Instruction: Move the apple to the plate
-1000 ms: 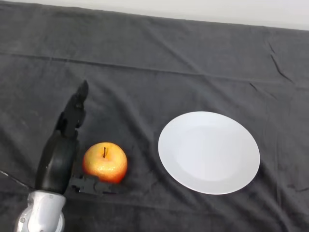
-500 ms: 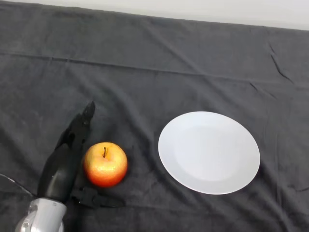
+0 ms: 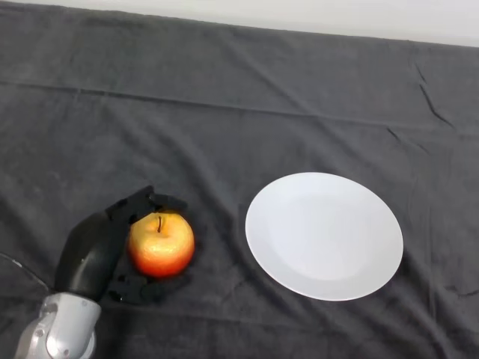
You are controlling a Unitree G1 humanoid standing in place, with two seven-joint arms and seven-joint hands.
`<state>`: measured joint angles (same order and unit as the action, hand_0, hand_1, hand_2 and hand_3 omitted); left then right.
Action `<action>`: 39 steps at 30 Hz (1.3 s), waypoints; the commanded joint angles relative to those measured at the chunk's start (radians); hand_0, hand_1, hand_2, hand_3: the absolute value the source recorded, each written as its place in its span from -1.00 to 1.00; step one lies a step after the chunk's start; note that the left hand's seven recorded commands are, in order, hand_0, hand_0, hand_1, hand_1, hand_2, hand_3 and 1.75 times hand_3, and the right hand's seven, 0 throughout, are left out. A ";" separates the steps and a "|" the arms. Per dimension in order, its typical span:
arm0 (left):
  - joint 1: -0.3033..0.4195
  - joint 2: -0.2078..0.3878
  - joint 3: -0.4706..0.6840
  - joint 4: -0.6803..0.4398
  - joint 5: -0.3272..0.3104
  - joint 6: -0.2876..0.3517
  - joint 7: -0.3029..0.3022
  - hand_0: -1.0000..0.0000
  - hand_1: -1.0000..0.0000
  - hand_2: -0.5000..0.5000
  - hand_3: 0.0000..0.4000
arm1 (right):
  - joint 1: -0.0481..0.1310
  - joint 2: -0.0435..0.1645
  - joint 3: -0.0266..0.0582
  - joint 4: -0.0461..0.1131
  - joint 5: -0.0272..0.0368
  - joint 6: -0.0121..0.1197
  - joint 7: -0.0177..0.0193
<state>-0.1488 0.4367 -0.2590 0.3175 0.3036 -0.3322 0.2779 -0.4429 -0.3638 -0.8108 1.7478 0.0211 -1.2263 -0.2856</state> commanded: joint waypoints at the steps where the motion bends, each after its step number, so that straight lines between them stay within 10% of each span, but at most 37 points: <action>1: -0.047 0.039 0.020 -0.014 0.005 0.018 -0.010 -1.00 -1.00 0.00 1.00 | 0.126 0.127 -0.0022 0.054 0.0139 0.028 0.0012; 20: -0.169 -0.027 -0.031 -0.054 0.067 0.062 0.003 -1.00 -1.00 0.00 1.00 | 0.126 0.127 -0.0005 0.054 0.0161 0.028 0.0018; 39: -0.391 -0.146 -0.155 0.155 0.080 0.016 0.054 -1.00 -1.00 0.00 1.00 | 0.126 0.126 0.0001 0.055 0.0170 0.027 0.0021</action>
<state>-0.4930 0.2928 -0.3924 0.4591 0.3765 -0.3021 0.3183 -0.4457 -0.3645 -0.8091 1.7481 0.0223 -1.2263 -0.2855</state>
